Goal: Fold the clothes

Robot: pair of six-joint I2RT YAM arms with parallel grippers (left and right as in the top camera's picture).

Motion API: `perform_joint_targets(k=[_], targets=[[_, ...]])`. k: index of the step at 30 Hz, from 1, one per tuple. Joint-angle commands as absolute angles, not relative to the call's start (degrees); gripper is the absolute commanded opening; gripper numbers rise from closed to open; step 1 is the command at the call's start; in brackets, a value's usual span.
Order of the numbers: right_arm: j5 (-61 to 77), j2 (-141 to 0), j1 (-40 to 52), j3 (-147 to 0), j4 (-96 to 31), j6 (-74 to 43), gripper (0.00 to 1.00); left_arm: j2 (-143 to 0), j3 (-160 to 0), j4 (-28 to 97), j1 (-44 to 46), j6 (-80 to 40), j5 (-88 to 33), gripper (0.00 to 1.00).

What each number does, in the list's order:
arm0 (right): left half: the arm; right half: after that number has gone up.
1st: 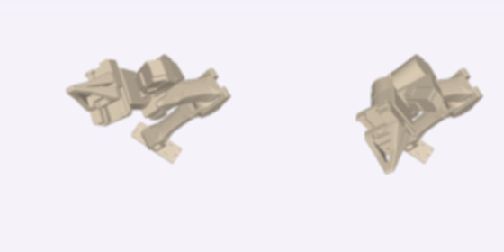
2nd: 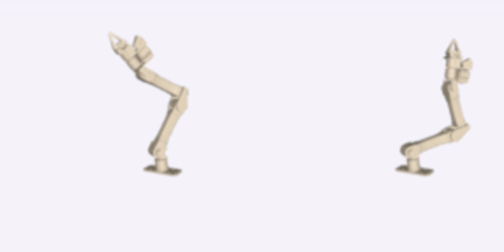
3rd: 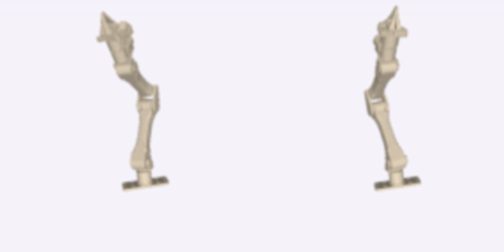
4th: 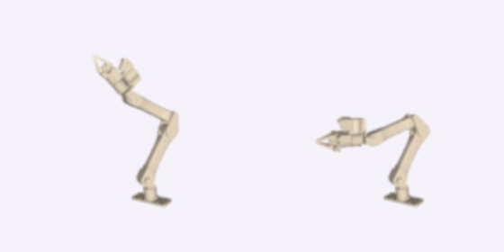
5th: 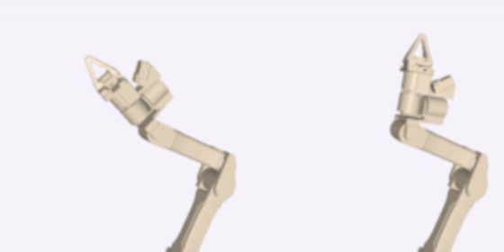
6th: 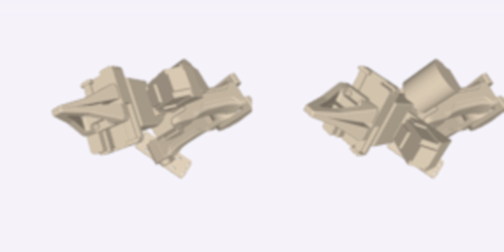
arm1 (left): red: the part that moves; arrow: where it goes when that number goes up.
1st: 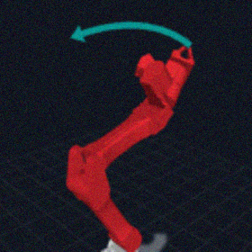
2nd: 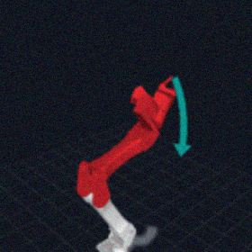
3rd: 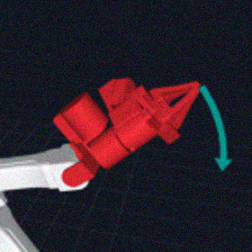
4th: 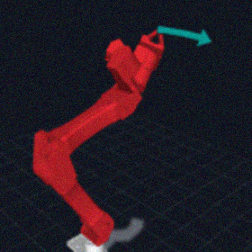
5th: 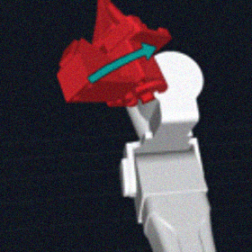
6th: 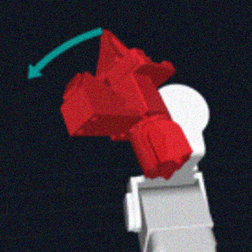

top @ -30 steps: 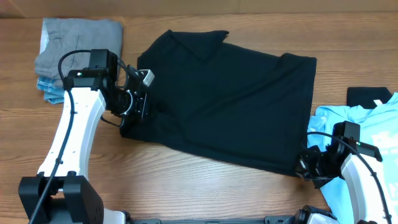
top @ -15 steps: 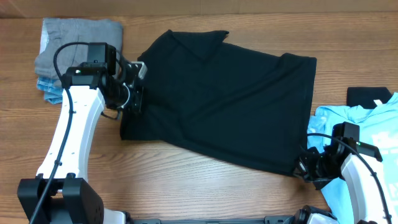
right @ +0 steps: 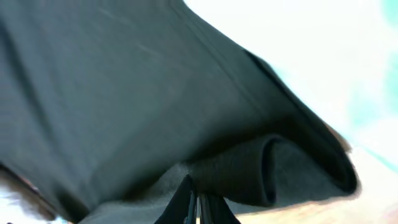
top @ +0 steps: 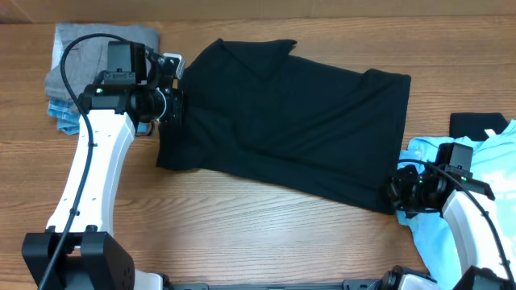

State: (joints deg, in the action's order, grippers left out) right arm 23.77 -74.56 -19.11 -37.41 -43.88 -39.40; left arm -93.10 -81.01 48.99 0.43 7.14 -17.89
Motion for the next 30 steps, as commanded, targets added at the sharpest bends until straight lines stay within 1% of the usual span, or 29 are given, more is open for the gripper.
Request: perform_joint_targets(k=[1,6,13,20,30], targets=[[26.48,-76.29,-19.25,-38.76,-39.86,-41.23,0.04,-92.27,-82.39,47.16,0.84,7.77,-17.41,0.04],[27.29,-77.95,-19.22,-38.74,-33.50,-42.13,0.04,-95.07,-82.35,46.00,1.74,8.23,-17.41,0.04],[27.59,-80.55,-19.20,-38.74,-28.82,-43.31,0.04,-99.63,-82.35,44.10,2.92,8.78,-17.28,0.04],[28.38,-82.83,-19.20,-38.74,-22.68,-43.55,0.04,-100.66,-82.35,40.45,3.05,8.51,-16.34,0.04],[28.34,-83.18,-19.20,-38.72,-21.89,-43.55,0.04,-100.88,-82.35,36.25,3.33,6.20,-16.53,0.04]])
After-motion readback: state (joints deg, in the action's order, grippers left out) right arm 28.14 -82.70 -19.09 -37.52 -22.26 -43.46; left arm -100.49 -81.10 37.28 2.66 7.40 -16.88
